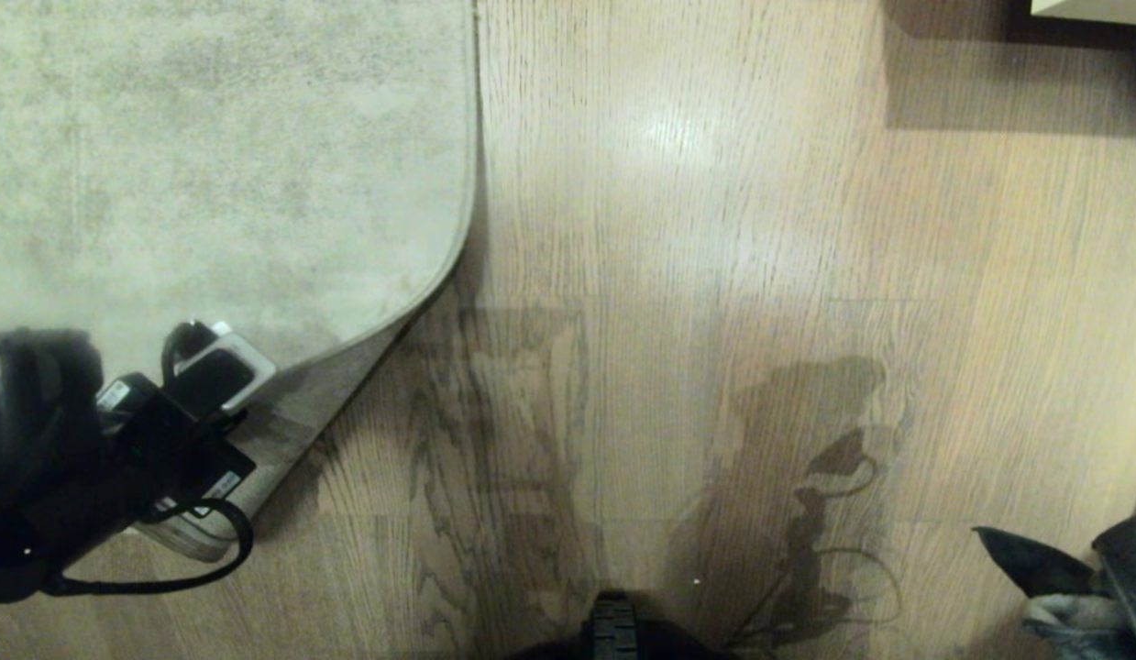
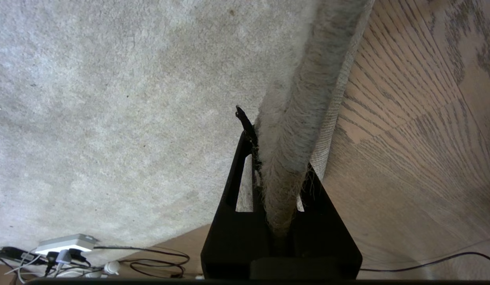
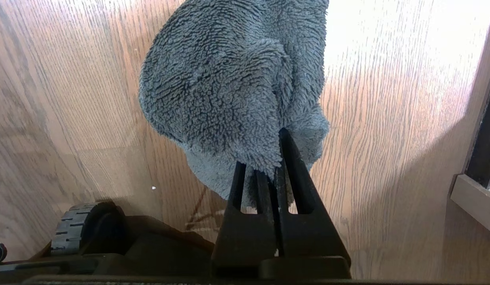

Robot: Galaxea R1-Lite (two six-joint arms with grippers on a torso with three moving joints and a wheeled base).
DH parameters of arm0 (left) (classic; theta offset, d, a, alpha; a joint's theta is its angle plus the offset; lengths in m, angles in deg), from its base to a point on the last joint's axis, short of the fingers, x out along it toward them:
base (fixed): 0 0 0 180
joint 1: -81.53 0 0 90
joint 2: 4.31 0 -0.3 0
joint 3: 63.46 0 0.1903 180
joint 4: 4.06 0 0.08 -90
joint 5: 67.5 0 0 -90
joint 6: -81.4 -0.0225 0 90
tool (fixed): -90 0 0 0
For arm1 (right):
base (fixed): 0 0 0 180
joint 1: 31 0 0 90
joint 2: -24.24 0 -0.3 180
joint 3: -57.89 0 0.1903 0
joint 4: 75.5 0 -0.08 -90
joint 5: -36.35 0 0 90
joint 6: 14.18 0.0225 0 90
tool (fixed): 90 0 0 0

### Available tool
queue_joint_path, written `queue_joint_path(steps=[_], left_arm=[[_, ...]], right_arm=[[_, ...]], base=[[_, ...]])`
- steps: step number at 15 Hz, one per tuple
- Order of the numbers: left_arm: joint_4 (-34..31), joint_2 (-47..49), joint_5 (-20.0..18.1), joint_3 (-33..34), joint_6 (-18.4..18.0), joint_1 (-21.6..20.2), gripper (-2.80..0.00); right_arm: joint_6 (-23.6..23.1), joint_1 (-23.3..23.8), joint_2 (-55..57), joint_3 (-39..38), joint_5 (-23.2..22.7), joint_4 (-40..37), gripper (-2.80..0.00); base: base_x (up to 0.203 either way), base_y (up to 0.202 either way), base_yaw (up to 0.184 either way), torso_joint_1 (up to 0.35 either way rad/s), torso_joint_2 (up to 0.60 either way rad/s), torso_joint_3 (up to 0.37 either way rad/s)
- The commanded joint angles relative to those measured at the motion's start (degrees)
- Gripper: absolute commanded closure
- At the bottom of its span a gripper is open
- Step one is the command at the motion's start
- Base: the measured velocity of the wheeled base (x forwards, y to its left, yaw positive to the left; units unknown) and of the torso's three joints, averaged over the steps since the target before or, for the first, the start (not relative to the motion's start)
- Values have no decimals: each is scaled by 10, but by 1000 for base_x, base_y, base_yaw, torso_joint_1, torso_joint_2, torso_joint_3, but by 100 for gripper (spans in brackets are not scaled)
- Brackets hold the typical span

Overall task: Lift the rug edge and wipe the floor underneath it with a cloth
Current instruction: Lift up the carpet

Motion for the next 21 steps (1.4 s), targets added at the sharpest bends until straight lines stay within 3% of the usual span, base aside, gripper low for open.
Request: queue_joint_path(steps=[1,21], left_arm=[[2,-4,-1,1,-2,4,0],[3,-16,-8,21,2,2,0]], right_arm=[[0,0,0,0,0,0,0],[0,0,0,0,0,0,0]], base=[[0,0,0,0,0,0],[0,0,0,0,0,0]])
